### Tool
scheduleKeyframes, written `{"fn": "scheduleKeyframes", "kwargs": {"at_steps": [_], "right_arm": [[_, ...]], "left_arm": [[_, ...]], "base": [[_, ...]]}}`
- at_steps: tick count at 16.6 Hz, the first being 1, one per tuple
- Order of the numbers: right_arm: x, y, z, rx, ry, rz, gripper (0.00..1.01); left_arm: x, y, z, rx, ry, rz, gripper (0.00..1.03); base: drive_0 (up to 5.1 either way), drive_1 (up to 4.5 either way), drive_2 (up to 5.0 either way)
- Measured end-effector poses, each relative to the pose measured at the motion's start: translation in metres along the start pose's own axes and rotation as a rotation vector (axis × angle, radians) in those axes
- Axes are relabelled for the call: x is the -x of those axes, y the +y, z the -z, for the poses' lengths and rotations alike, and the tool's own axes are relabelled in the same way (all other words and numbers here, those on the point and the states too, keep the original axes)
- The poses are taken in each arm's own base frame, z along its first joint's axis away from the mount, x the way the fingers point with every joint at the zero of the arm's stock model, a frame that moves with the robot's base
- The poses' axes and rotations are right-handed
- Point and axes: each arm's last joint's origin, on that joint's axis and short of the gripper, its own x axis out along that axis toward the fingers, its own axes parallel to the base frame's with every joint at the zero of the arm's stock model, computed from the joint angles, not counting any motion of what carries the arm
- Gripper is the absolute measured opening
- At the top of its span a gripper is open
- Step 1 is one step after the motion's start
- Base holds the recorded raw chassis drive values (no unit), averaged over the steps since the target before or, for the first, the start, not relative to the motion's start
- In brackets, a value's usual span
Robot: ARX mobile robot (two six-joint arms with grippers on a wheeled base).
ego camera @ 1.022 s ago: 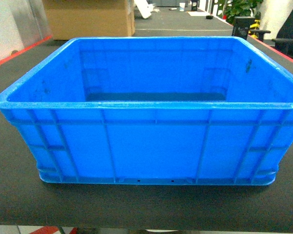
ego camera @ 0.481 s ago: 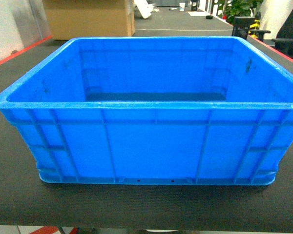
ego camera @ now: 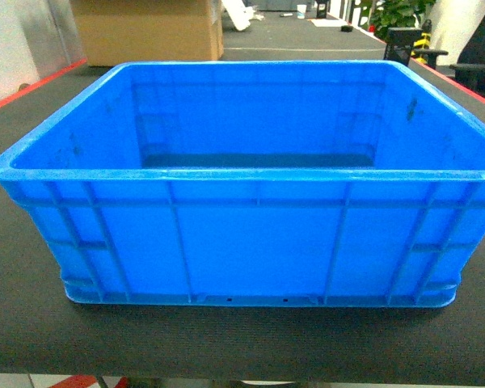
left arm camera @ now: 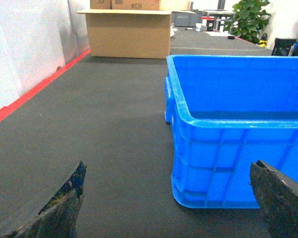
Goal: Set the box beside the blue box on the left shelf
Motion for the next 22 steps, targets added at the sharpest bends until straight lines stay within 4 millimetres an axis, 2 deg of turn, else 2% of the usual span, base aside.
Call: {"fn": "scheduleKeyframes", "kwargs": {"at_steps": [7,10,16,18,20,22], "right_arm": [[0.000,0.000,0.000,0.000,0.000,0.000,0.98],[0.000,0.000,0.000,0.000,0.000,0.000,0.98],[-0.004,-0.001,0.004,0.016,0.276,-0.153,0.98],[-0.010,0.002,0.001,0.011,0.274,-0.212,0.98],[-0.034,0.000,-0.036,0.017,0.191,-0.190,0.98],[-0.066,0.003,-0.059,0.035,0.177,-0.179,0.98]], "left_arm": [[0.000,0.000,0.000,0.000,0.001,0.000,0.98],[-0.001,-0.002,0.005,-0.037,0.107,-0.052,0.98],[-0.003,-0.009,0.004,-0.087,0.161,-0.086,0.98],[-0.011,-0.010,-0.006,-0.085,0.128,-0.101,0.98],[-0.037,-0.009,-0.039,-0.082,0.052,-0.099,0.98],[-0.072,-0.008,-0.070,-0.087,0.007,-0.100,0.98]], "base": [[0.0,0.00,0.0],[0.0,0.00,0.0],[0.0,0.00,0.0],[0.0,0.00,0.0],[0.0,0.00,0.0],[0.0,0.00,0.0]]}}
